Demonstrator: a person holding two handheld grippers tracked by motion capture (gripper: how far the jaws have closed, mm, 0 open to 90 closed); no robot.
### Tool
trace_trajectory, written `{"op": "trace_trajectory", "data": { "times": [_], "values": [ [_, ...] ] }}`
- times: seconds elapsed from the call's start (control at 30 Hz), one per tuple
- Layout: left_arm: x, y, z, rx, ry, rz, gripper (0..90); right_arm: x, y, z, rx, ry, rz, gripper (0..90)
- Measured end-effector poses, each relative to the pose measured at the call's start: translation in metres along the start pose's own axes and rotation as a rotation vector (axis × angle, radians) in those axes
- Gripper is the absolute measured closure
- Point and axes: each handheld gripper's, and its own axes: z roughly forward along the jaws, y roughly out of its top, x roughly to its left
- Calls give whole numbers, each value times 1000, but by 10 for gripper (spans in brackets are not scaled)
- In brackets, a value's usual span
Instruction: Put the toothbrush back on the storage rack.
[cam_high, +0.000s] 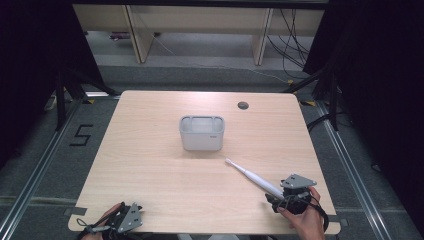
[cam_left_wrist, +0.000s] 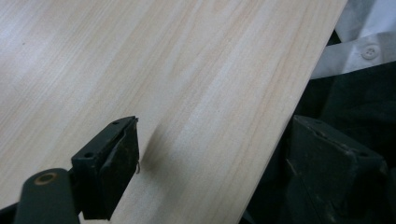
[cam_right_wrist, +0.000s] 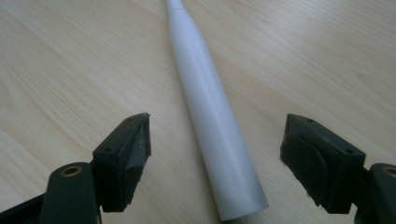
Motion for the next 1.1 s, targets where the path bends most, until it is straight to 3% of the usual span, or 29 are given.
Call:
{"op": "trace_trajectory", "data": {
  "times": [0.13, 0.7, 0.83, 0.87, 1.1],
  "values": [
    [0, 0, 0, 1, -2, 3, 161, 1, 1, 0, 11, 2, 11, 248],
    [0, 0, 0, -10, -7, -1, 160, -1, 16, 5, 44, 17, -68, 292],
    [0, 0, 0, -10, -6, -2, 159, 1, 19, 4, 58, 24, -46, 311],
    [0, 0, 0, -10, -6, -2, 160, -2, 20, 4, 62, 17, -75, 321],
    [0, 0, 0, -1, -2, 0, 160, -1, 30, 5, 81, 27, -101, 344]
  ]
}}
